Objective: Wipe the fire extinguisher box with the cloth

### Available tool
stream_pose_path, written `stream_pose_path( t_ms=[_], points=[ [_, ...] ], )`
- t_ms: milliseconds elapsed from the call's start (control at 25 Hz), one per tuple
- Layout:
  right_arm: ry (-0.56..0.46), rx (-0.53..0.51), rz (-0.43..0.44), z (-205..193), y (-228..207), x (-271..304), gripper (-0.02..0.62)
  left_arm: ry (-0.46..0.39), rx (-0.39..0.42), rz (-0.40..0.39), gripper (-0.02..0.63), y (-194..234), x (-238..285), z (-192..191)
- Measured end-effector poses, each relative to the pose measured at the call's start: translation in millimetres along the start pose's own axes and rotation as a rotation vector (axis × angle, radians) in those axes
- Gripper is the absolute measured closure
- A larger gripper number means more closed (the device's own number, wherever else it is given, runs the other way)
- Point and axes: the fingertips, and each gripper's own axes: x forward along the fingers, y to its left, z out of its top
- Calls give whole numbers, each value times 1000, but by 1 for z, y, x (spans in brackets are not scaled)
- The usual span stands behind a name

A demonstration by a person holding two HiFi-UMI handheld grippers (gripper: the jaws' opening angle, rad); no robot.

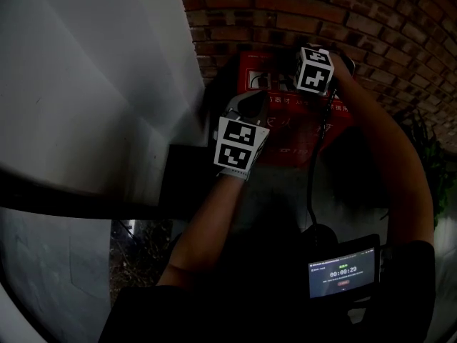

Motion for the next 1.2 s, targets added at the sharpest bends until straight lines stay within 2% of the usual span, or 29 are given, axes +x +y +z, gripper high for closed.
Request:
stream_pose_path(
  t_ms=[240, 400, 720, 1040, 1200],
  points=[
    [-42, 18, 71, 10, 28, -15, 563, -38, -42, 0, 604, -3, -2, 12],
    [-63, -7, 97, 17, 53, -32, 563, -29, -42, -11, 604, -10, 2, 8],
    [-118, 8, 178, 27, 102, -74, 563, -17, -29, -24, 604, -23, 2, 9],
    [-132, 21, 192, 24, 115, -84, 561, -25, -18, -49, 604, -38, 8, 7],
    [-114, 29, 149, 9, 97, -86, 561, -25, -22, -46, 604, -39, 7, 11]
  ],
)
